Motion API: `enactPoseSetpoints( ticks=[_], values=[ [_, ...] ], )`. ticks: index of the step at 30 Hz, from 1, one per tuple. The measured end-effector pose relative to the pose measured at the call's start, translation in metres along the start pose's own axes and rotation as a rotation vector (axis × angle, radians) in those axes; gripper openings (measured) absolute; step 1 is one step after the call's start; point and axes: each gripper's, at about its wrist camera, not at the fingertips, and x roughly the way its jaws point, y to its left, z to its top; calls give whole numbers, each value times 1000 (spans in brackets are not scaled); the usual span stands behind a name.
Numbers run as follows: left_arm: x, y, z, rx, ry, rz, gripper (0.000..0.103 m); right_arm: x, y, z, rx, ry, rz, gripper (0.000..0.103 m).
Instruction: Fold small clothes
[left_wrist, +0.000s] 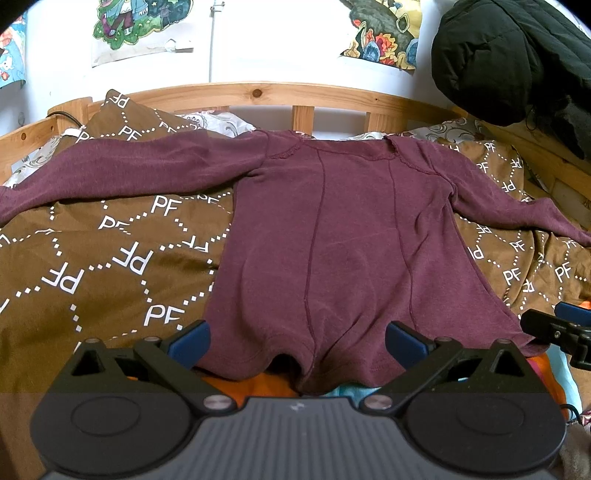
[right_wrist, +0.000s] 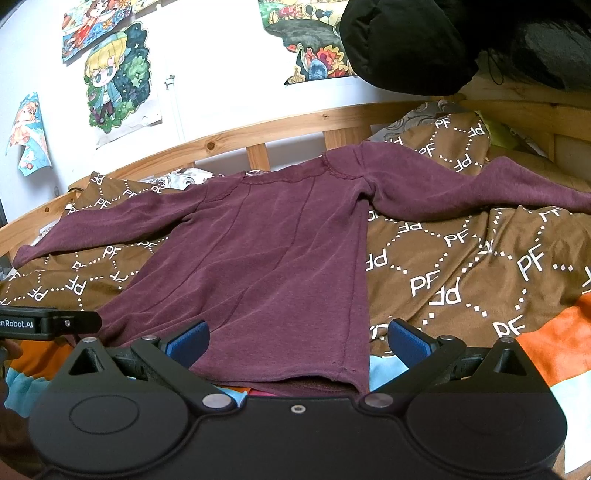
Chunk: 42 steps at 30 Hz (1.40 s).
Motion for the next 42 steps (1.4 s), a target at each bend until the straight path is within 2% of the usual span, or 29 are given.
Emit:
enactPoseSetpoints(
  ticks=[28,34,38,42],
  values=[
    [3,-2,1,0,21,5,102,1,-7,1,18,2,-17,103],
    [5,-5,20,23,36,48,102,5,-18,11,27,49,-77,103],
    [7,-6,41,17,29,67,102,5,-40,32,61,9,-117,103],
    [10,-12,67,36,44,48,102,14,-78,57,158,0,-165,103]
  ],
)
